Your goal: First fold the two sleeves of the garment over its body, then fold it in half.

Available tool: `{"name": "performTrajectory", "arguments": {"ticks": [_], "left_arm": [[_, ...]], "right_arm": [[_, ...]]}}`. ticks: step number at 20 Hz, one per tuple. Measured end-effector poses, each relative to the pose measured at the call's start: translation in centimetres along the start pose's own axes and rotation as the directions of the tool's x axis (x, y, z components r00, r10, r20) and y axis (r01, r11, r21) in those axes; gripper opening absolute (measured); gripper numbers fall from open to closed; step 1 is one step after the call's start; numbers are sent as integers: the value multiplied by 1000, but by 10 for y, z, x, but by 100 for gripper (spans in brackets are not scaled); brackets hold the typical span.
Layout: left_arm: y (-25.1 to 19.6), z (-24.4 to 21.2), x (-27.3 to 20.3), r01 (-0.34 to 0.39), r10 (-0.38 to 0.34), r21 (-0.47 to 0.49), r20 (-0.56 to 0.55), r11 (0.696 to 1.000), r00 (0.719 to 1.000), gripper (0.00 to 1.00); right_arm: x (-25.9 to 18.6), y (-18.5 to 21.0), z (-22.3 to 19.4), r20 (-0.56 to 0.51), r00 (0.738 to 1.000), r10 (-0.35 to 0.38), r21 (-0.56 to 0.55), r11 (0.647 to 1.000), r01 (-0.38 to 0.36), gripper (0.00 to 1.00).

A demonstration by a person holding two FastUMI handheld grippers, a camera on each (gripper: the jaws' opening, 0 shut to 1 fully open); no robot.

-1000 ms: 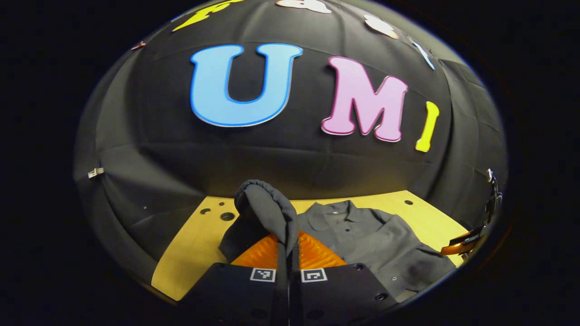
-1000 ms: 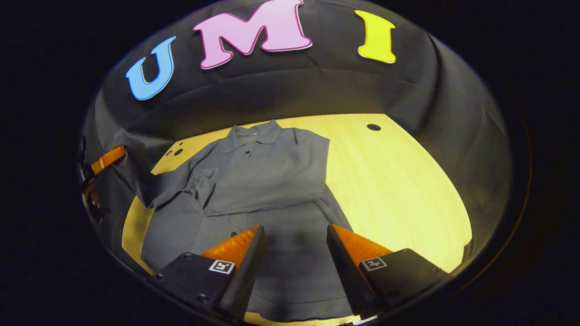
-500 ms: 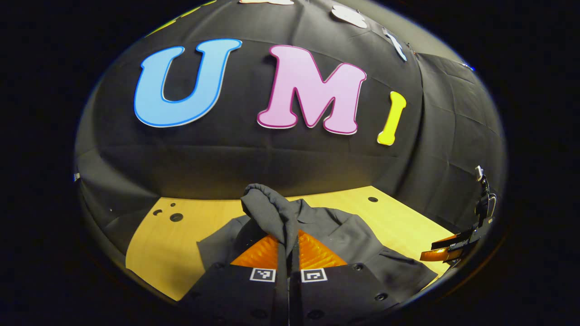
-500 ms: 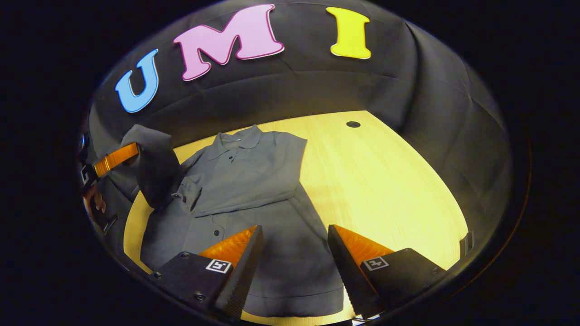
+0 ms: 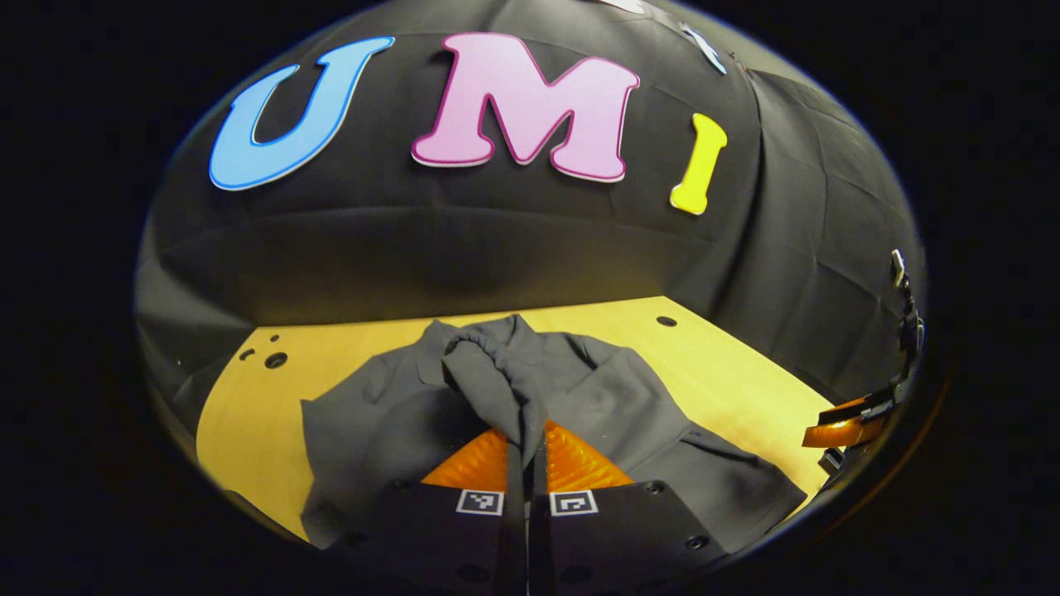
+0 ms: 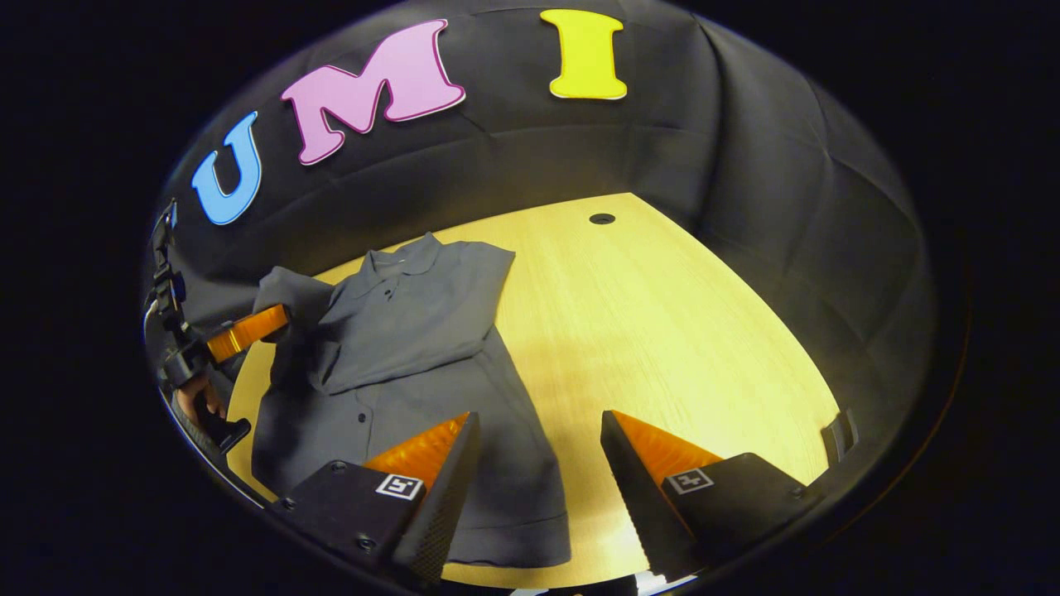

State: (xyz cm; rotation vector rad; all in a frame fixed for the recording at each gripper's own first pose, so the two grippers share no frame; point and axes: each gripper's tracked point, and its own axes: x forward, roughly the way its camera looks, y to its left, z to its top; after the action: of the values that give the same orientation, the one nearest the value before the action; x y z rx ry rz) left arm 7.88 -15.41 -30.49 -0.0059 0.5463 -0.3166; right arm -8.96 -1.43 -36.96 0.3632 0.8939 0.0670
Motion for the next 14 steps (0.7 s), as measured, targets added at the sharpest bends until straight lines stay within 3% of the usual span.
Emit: {"name": "performTrajectory", "arguments": {"ticks": [6,7,10,14], "left_arm": [[-23,-42,30,14,-14,-1,-85,1000,996,7],[-26,-45,32,20,-20,-4,-90,1000,996,3],[-36,-53,38,33,-35,-17,-106,999,994,13],[-49,-60,43,57,-58,-18,-124,998,991,20]], "right_arm": [[-3,-23,-14,-27,1000,-10,24,1000,11,90],[-3,-24,-16,-32,999,-9,22,1000,9,90],[-3,-31,-18,-40,999,-4,19,1000,5,90],[-5,-38,-23,-54,999,1,42,999,2,90]]}}
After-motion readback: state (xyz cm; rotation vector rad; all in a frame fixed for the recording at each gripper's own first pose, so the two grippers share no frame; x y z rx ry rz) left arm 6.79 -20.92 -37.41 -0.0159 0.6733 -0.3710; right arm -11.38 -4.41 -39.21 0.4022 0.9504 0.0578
